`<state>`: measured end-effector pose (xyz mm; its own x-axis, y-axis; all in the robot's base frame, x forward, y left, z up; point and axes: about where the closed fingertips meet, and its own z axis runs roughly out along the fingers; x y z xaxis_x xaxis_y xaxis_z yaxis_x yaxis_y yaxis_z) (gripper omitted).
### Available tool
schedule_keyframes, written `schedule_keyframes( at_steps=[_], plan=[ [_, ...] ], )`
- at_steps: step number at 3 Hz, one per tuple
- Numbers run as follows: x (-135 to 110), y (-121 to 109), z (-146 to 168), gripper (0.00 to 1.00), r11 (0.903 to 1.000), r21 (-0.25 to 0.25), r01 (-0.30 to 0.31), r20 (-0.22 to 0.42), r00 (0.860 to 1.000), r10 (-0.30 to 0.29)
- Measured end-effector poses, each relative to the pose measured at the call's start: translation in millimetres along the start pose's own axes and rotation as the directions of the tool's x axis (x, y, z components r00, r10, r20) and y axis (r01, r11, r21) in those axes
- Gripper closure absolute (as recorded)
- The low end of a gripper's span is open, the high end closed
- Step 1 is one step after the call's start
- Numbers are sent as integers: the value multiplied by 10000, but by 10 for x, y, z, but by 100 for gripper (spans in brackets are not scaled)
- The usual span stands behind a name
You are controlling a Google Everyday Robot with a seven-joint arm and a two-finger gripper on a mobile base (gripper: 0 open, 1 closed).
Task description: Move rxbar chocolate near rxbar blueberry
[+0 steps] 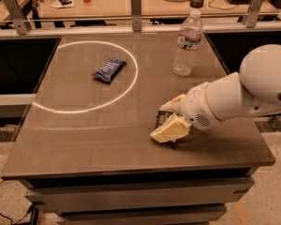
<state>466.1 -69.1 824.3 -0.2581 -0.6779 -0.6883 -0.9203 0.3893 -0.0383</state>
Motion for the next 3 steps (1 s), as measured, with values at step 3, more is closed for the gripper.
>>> schedule_keyframes(
  at_steps=[3],
  plan=[
    [-711, -637, 251, 100, 9701, 1713, -1721, 2414, 9619, 1280]
  ],
)
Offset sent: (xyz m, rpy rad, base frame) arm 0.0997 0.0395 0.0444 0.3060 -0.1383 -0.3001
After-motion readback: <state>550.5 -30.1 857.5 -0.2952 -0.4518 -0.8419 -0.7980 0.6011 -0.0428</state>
